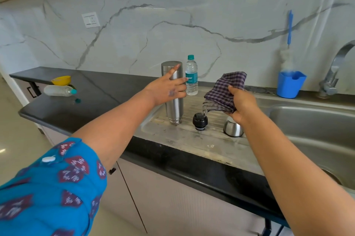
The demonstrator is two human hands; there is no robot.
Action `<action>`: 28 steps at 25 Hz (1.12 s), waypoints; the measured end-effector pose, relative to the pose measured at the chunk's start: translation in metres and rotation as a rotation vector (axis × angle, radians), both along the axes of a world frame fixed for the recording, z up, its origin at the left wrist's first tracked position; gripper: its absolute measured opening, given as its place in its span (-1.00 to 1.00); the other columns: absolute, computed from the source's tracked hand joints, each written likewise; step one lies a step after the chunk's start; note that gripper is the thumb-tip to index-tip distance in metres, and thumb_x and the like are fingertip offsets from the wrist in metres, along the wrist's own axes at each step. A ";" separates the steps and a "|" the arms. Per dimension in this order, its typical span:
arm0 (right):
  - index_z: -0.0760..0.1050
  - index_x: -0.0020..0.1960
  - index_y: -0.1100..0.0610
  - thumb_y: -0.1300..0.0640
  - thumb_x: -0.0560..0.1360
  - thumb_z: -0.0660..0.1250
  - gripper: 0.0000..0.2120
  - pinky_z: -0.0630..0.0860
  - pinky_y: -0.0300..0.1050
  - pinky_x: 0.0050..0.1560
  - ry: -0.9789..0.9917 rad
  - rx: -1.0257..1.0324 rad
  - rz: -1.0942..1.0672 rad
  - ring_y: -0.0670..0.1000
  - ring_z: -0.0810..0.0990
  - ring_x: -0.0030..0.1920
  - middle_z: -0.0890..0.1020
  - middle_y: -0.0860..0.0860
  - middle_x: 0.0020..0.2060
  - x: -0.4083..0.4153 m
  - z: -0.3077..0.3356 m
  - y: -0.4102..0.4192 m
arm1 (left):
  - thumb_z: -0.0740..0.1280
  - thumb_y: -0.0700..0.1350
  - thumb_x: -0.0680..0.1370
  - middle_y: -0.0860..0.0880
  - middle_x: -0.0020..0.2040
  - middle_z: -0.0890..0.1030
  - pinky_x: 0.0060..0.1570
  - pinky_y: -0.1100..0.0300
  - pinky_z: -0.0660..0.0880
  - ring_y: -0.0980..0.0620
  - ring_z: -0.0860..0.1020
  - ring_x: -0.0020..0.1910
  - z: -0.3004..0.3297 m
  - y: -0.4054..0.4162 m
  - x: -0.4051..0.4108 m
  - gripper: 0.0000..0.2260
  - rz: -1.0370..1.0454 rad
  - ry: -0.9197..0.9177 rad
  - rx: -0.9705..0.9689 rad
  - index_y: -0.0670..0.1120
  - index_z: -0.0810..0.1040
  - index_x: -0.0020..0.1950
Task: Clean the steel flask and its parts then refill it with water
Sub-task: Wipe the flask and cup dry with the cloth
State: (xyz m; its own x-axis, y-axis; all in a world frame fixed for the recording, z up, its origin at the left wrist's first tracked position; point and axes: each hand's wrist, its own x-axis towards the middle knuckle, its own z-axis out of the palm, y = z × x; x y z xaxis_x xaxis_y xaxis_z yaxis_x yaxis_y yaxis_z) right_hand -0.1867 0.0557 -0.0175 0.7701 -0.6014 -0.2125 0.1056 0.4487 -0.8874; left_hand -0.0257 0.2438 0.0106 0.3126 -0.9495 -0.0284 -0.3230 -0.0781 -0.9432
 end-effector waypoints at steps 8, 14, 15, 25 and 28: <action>0.42 0.31 0.17 0.14 0.59 0.28 -0.69 0.62 0.11 0.02 -0.006 0.019 0.001 0.15 0.64 0.00 0.62 0.13 0.06 0.000 -0.004 -0.009 | 0.40 -0.26 0.48 -0.10 0.49 0.24 0.36 -0.41 -0.28 -0.16 0.01 0.59 -0.005 0.008 0.010 -0.40 -0.027 -0.020 0.009 0.01 0.19 0.42; 0.42 0.26 0.18 0.16 0.59 0.28 -0.73 0.61 0.12 0.02 -0.022 0.047 -0.004 0.17 0.64 0.00 0.62 0.15 0.04 -0.004 -0.005 -0.011 | 0.35 -0.23 0.53 -0.12 0.57 0.15 0.33 -0.37 -0.33 -0.17 -0.06 0.60 -0.004 0.013 0.006 -0.33 0.025 -0.029 0.034 0.01 0.08 0.54; 0.42 0.26 0.18 0.16 0.58 0.29 -0.74 0.62 0.12 0.01 -0.021 0.048 -0.007 0.17 0.64 0.00 0.62 0.15 0.04 -0.004 -0.005 -0.010 | 0.34 -0.23 0.54 -0.12 0.59 0.11 0.33 -0.37 -0.34 -0.17 -0.08 0.60 -0.003 0.013 0.005 -0.29 0.035 -0.037 0.034 0.02 0.02 0.57; 0.43 0.27 0.17 0.14 0.57 0.31 -0.71 0.61 0.15 0.03 -0.006 0.032 -0.034 0.17 0.64 0.01 0.62 0.15 0.07 -0.013 0.000 -0.022 | 0.27 -0.20 0.59 -0.15 0.62 -0.11 0.38 -0.30 -0.38 -0.16 -0.17 0.60 -0.018 0.024 -0.007 -0.19 0.055 0.071 -0.073 -0.03 -0.27 0.61; 0.44 0.21 0.16 0.15 0.57 0.31 -0.76 0.61 0.15 0.03 -0.027 0.031 -0.039 0.16 0.65 0.01 0.63 0.14 0.05 -0.020 0.003 -0.028 | 0.23 -0.09 0.54 -0.10 0.61 0.04 0.47 -0.24 -0.32 -0.14 -0.02 0.60 -0.037 0.020 -0.023 -0.27 -0.048 0.296 -0.345 -0.07 -0.06 0.62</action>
State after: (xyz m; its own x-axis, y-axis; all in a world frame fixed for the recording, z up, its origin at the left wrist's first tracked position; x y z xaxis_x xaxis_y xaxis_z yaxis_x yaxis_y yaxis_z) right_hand -0.2070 0.0274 -0.0147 0.7520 -0.6245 -0.2109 0.1472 0.4710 -0.8697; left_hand -0.0490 0.2637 -0.0263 0.2941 -0.9324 0.2103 -0.5856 -0.3496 -0.7313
